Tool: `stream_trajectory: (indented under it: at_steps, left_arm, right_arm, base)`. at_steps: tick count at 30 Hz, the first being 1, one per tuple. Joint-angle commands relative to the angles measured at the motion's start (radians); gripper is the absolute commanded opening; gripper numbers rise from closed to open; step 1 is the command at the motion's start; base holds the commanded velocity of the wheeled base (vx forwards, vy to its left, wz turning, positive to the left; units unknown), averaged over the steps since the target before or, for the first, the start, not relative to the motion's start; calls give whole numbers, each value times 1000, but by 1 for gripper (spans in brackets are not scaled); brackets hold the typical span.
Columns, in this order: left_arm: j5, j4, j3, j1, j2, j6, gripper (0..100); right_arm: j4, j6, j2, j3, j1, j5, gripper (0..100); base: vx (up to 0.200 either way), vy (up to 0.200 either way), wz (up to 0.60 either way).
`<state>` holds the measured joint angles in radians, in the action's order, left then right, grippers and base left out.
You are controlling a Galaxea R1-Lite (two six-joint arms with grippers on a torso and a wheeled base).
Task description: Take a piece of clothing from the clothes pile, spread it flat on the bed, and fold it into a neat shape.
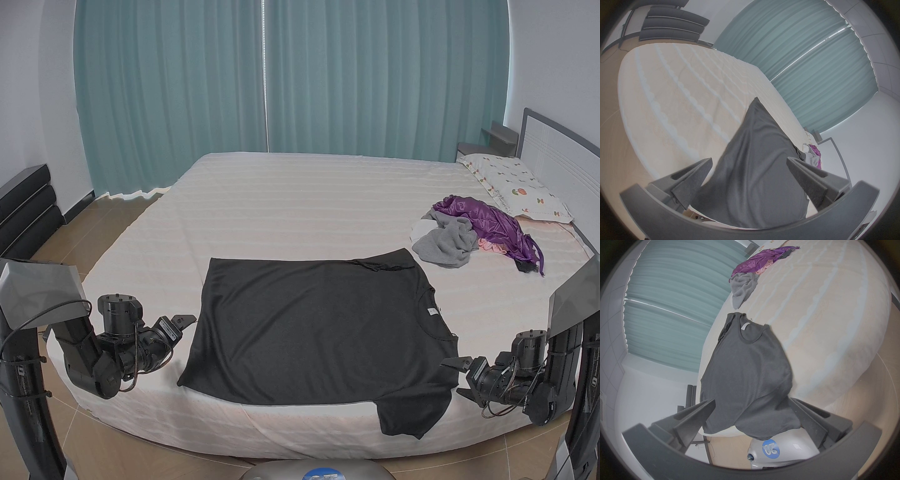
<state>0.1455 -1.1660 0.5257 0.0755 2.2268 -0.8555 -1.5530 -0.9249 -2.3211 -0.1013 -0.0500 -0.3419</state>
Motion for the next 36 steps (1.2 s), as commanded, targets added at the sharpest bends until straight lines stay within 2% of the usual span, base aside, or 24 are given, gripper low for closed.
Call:
stream_trajectory:
  at_steps: [1, 6, 13, 22, 26, 30, 36]
  left_arm:
    - [-1, -1, -33, 1, -32, 0, 100]
    - [-9, -1, -85, 3, -38, 9, 100]
    - [-11, -3, -267, 21, -33, 62, 100]
    - [-24, -3, -280, 46, -21, 81, 100]
    - [-64, -3, -285, 76, -16, 82, 100]
    - [-136, -3, -280, 136, 24, 87, 100]
    - [-221, -3, -267, 194, 62, 135, 100]
  right_arm:
    - [-13, 0, 0, 0, -1, 0, 100]
    - [-13, 0, 0, 0, -1, 0, 100]
    - [-13, 0, 0, 0, -1, 0, 100]
    - [-15, 0, 0, 0, 1, 0, 100]
    - [-13, 0, 0, 0, -1, 0, 100]
    - [-13, 0, 0, 0, -1, 0, 100]
    - [-13, 0, 0, 0, 1, 0, 100]
  base:
    - [0, 0, 0]
    - [0, 0, 0]
    - [0, 0, 0]
    - [0, 0, 0]
    - [0, 0, 0]
    - [0, 0, 0]
    - [0, 0, 0]
